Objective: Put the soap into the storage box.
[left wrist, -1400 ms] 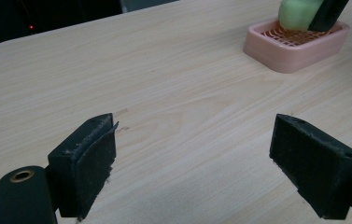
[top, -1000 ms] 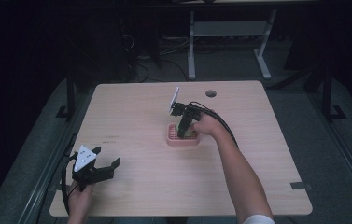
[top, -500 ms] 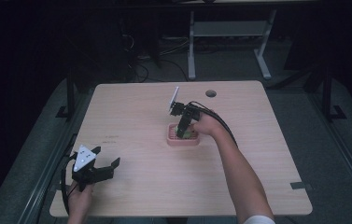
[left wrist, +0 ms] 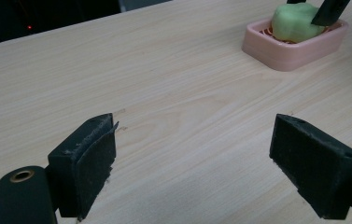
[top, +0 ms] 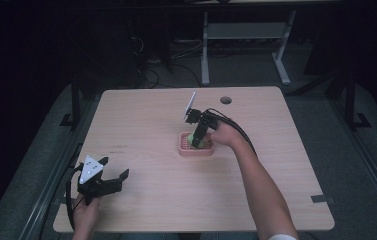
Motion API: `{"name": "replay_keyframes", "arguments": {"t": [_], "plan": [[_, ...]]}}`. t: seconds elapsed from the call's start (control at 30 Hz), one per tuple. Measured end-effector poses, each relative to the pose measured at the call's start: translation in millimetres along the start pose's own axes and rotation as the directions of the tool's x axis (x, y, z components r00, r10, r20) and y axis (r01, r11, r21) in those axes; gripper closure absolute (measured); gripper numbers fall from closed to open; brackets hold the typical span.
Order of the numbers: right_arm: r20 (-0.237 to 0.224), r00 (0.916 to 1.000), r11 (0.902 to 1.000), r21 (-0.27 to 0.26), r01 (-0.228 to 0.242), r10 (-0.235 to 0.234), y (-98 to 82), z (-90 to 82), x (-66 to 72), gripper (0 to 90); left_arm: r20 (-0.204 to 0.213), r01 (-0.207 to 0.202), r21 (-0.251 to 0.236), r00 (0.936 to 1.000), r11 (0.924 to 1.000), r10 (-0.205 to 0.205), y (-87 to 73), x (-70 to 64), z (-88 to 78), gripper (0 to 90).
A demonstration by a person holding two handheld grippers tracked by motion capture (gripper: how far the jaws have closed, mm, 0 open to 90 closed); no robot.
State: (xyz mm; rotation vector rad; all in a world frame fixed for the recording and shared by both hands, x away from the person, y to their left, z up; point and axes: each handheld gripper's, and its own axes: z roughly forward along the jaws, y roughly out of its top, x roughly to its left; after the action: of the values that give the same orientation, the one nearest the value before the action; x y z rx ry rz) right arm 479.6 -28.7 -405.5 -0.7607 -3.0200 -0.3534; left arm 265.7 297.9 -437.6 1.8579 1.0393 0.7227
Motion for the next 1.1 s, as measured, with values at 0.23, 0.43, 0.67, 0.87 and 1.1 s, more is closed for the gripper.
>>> {"name": "replay_keyframes", "arguments": {"t": [0.23, 0.43, 0.67, 0.87, 1.1], "plan": [[0.015, 0.9999, 0.9997, -0.023, -0.006, 0.006, -7.5, -7.5, -0.7, 23.8, -0.001, 0.001, -0.001, 1.0, 1.0, -0.001, 0.0, -0.1, 0.2, 14.3], [0.019, 0.9997, 0.9991, -0.04, -0.015, 0.016, -15.2, -12.1, -1.7, 23.9, -0.001, 0.001, -0.001, 1.0, 1.0, -0.001, -0.1, -0.3, 0.0, 14.3], [0.014, 0.9996, 0.998, -0.059, -0.024, 0.025, -24.7, -14.7, -2.0, 23.8, 0.0, -0.001, 0.003, 1.0, 1.0, 0.001, -0.4, -1.3, -0.2, 14.3], [0.013, 0.9991, 0.9965, -0.074, -0.039, 0.04, -33.5, -21.2, -2.9, 23.9, -0.002, 0.003, 0.002, 1.0, 1.0, -0.003, -0.5, -1.4, 0.2, 14.3], [0.018, 0.9988, 0.9953, -0.086, -0.044, 0.046, -39.2, -27.3, -2.3, 24.2, -0.002, -0.001, 0.006, 1.0, 1.0, 0.001, -0.7, -1.5, 0.2, 14.3]]}}
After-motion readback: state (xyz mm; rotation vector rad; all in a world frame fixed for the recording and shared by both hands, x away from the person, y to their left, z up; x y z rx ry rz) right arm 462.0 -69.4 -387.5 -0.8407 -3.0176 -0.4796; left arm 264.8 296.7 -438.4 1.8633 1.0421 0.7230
